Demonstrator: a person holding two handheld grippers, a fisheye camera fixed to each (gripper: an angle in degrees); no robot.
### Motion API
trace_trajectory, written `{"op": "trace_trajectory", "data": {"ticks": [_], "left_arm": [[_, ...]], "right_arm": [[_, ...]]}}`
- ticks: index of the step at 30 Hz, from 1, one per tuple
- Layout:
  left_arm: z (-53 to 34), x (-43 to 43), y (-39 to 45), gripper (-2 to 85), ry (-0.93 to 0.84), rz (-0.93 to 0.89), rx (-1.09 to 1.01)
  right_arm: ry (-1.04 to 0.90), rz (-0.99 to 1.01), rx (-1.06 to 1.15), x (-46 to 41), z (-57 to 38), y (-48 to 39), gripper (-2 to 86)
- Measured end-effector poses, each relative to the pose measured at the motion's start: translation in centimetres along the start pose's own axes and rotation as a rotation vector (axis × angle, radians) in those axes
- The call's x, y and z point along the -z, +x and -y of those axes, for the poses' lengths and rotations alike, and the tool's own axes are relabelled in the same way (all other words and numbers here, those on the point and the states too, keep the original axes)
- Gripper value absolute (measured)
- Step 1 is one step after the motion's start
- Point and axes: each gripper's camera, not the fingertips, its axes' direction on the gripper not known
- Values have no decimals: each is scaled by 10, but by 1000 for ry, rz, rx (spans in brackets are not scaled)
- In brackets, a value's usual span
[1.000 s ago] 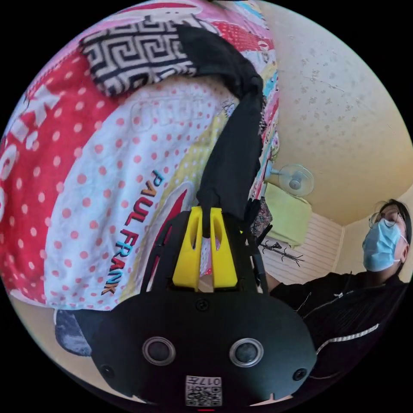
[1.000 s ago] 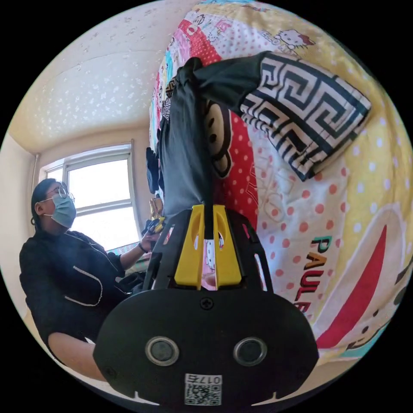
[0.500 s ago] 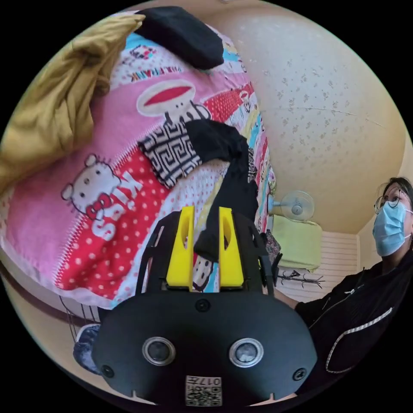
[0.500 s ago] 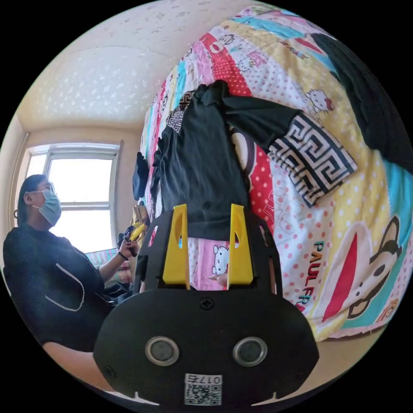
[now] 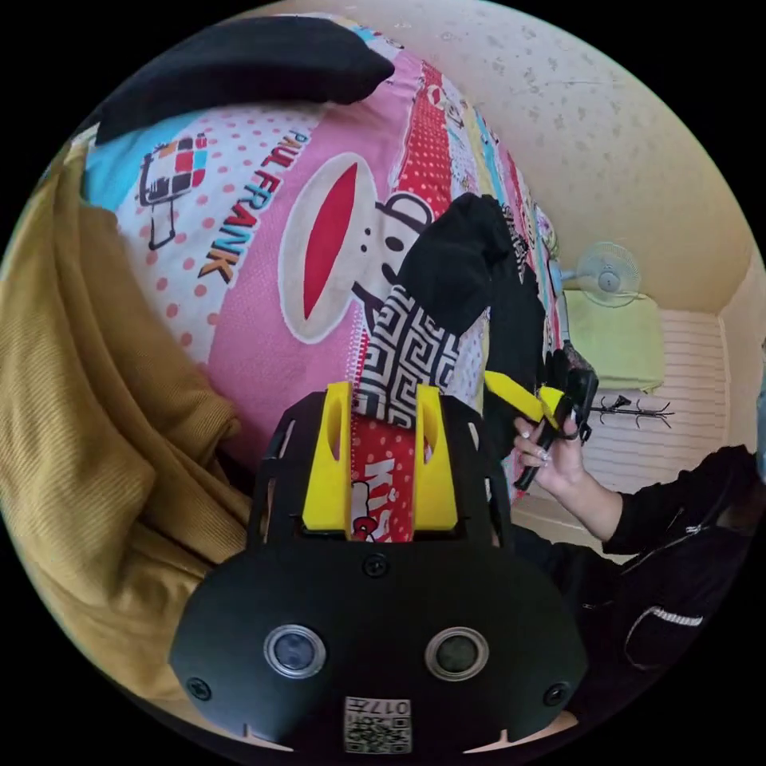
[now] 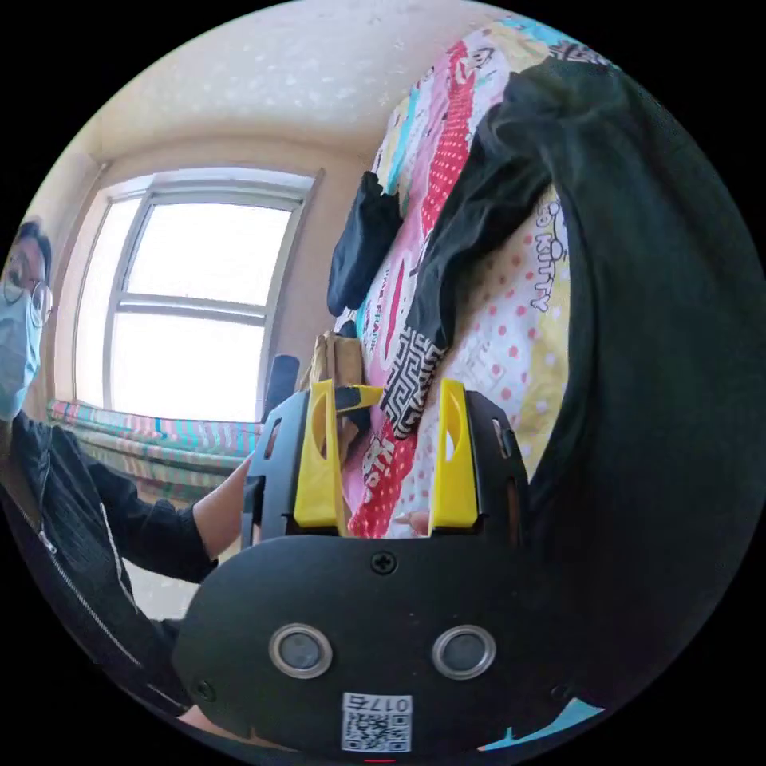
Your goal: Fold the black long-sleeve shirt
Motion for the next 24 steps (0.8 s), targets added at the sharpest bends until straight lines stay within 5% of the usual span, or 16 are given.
{"op": "trace_trajectory", "data": {"ticks": [8, 15, 19, 24], "left_arm": [[3, -17, -36, 66, 18, 65, 70], [-11, 3, -61, 119, 83, -31, 52], [-24, 17, -89, 123, 107, 7, 67], [-38, -5, -163, 123, 143, -370, 160]], "right_arm": [[15, -8, -189, -38, -39, 11, 122], [-32, 11, -246, -60, -55, 18, 55], [20, 186, -261, -64, -71, 19, 26], [196, 426, -356, -45, -88, 15, 16]]}}
